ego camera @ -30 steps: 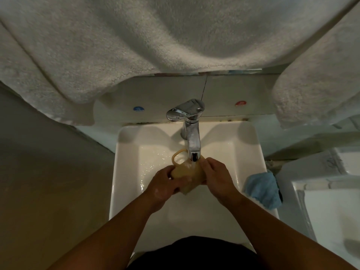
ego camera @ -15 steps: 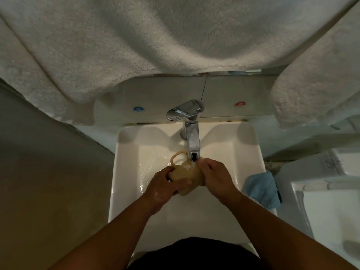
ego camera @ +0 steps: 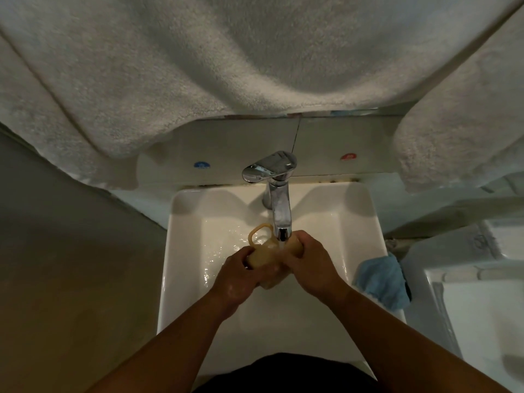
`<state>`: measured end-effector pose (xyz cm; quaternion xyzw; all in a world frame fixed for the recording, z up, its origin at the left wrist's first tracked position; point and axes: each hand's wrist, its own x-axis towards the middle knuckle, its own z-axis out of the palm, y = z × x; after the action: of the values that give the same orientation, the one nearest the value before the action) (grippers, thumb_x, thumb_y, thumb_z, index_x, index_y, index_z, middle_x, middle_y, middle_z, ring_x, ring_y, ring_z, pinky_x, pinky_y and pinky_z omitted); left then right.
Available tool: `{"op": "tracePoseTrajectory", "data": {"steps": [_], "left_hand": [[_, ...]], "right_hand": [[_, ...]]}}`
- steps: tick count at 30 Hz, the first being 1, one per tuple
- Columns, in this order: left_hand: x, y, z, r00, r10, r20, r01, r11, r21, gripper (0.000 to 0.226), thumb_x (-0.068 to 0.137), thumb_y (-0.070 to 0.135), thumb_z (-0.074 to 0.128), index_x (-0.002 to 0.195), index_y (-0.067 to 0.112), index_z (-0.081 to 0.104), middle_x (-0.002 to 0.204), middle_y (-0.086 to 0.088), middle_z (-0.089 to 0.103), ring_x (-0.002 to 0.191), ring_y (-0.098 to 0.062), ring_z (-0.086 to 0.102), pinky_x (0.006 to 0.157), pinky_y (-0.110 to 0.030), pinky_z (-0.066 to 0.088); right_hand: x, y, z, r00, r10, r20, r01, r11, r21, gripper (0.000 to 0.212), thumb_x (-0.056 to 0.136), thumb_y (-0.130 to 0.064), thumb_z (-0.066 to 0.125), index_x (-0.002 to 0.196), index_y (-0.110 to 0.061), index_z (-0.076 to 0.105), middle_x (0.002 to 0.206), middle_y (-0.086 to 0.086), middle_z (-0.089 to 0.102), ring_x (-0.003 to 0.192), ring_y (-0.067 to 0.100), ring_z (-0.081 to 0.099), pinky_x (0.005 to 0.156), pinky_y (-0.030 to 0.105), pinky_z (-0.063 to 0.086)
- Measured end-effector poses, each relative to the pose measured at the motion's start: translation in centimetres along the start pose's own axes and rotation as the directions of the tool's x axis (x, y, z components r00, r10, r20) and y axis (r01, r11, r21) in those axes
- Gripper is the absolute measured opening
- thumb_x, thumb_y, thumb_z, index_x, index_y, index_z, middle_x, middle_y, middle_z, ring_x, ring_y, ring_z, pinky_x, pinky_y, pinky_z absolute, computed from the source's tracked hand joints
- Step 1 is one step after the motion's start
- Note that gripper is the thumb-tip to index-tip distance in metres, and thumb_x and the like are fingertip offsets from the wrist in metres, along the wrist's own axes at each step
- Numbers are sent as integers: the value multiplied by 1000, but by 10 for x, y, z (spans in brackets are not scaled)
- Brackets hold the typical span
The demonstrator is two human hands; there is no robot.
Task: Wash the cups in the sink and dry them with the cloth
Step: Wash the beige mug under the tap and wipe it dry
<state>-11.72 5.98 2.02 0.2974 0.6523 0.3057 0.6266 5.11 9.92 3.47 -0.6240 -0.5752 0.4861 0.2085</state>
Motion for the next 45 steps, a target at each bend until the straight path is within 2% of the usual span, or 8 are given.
{"op": "tracePoseTrajectory", "data": {"steps": [7,13,17,22,31,35,40,45], "left_hand": [[-2,0,1,999,28,-31,-26,996,88,70,44,54,89,108,38,65,104,6,71,96,-21,70,84,-47,61],[0,0,-2,997,73,-20,-68,983,169,57,51,31,87,105,41,69,95,4,75,88,-25,71,79,-53,60],[-2,2,1,995,95,-13,-92,985,148,72,44,39,91,112,42,67,101,3,73,92,-23,70,78,-47,62],[-5,3,5,999,40,15,-40,999,-3,69,58,16,86,121,38,67,115,-7,68,101,-30,69,76,-50,64],[-7,7,5,998,62,20,-62,998,-34,67,67,7,85,123,38,67,117,-1,69,103,-26,69,79,-48,63],[-6,8,4,998,58,29,-57,998,-39,70,65,9,90,121,43,66,116,3,67,103,-24,67,77,-44,64],[-7,9,7,997,78,11,-77,997,-28,63,63,18,83,118,43,66,115,4,69,100,-20,69,79,-48,63],[-5,5,5,996,80,24,-79,996,-44,66,75,3,85,127,38,65,119,0,66,104,-25,67,76,-44,64]], "right_hand": [[3,-1,3,993,91,-71,-96,994,-61,15,96,-37,54,82,-32,53,80,-9,58,79,18,59,76,44,58],[-7,-7,3,991,135,15,-134,989,-59,38,79,-52,78,97,-28,54,86,-14,60,78,4,60,64,20,47],[0,-10,-2,978,164,-131,-166,986,-4,58,84,-68,41,80,-17,66,77,-1,67,77,23,65,76,50,58],[-12,-27,-7,997,78,26,-76,994,-79,31,82,-43,77,72,-28,52,72,-12,58,68,7,59,65,25,48],[-11,-29,-7,998,51,28,-48,995,-90,28,89,-38,72,75,-30,49,77,-13,57,72,12,60,63,24,42],[-1,-24,-9,996,71,-61,-84,962,-261,29,105,-33,37,87,-24,59,92,4,66,83,22,58,74,29,40],[-11,-39,-8,994,94,52,-85,986,-141,28,92,-44,66,77,-30,47,83,-7,60,81,21,61,66,25,40],[-1,-25,-7,996,73,-45,-84,953,-290,24,104,-31,45,85,-22,55,83,-1,59,80,22,56,68,27,36]]}}
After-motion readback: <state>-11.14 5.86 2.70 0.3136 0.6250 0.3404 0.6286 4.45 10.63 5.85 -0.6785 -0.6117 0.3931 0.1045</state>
